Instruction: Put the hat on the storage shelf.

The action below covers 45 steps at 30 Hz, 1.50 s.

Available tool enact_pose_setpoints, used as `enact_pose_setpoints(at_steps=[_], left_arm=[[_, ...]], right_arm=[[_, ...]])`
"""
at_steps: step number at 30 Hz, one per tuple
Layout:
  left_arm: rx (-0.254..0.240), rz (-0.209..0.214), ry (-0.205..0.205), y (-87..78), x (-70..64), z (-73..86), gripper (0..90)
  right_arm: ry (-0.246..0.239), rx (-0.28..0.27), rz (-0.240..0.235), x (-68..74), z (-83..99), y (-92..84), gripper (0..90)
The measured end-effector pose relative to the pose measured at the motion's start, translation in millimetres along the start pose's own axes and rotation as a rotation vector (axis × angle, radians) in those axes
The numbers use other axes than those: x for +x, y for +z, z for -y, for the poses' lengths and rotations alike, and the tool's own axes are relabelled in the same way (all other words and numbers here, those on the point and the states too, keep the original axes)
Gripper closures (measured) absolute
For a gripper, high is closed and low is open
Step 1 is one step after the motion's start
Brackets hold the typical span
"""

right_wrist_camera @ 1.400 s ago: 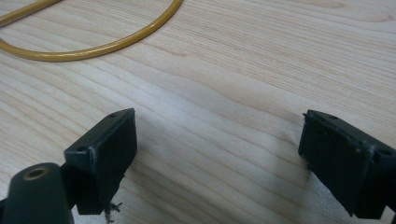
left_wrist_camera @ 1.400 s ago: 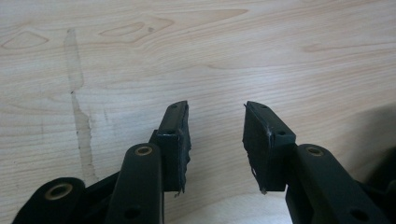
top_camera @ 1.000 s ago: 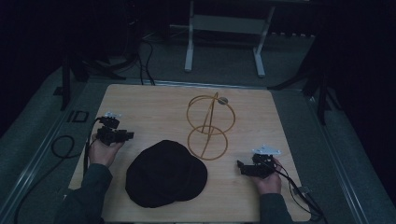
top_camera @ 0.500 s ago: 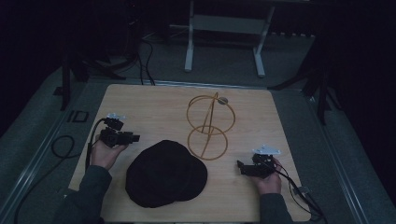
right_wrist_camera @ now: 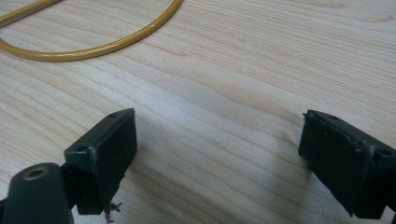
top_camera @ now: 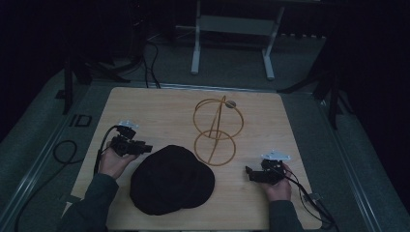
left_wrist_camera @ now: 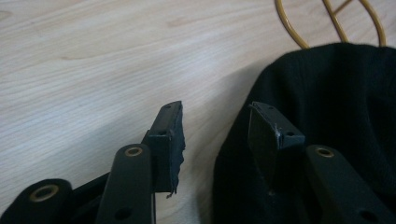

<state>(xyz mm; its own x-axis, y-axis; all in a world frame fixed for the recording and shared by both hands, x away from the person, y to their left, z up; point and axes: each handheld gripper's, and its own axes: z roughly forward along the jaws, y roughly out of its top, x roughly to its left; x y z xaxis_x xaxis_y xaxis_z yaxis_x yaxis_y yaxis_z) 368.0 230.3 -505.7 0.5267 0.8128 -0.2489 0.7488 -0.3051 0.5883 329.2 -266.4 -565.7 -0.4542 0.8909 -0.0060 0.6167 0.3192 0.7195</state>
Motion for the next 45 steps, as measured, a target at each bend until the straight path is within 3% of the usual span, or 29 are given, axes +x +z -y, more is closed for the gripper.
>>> enact_pose_setpoints(at_steps=[11,16,20,24,30,36,41,45], left_arm=[[0.03,0.029,0.035,9.4,-10.7,0.6,50.7],[0.076,0.026,0.061,20.8,-15.6,2.7,45.8],[0.106,0.035,0.058,31.7,-15.9,4.4,45.2],[0.122,0.054,0.049,35.9,-15.0,4.9,48.6],[0.16,0.039,0.072,42.1,-21.1,6.3,51.5],[0.174,0.054,0.075,41.7,-22.6,6.1,71.3],[0.184,0.151,-0.001,39.8,-12.4,7.0,76.2],[0.184,0.213,-0.035,36.0,-7.3,7.2,77.0]], right_arm=[[0.0,0.0,0.0,0.0,0.0,0.0,11.5],[0.0,0.0,0.0,0.0,0.0,0.0,11.5],[0.0,0.0,0.0,0.0,0.0,0.0,11.5],[0.0,0.0,0.0,0.0,0.0,0.0,11.5],[0.0,0.0,0.0,0.0,0.0,0.0,11.5],[0.0,0.0,0.0,0.0,0.0,0.0,11.5],[0.0,0.0,0.0,0.0,0.0,0.0,11.5],[0.001,0.001,-0.001,0.1,0.0,-0.1,11.5]])
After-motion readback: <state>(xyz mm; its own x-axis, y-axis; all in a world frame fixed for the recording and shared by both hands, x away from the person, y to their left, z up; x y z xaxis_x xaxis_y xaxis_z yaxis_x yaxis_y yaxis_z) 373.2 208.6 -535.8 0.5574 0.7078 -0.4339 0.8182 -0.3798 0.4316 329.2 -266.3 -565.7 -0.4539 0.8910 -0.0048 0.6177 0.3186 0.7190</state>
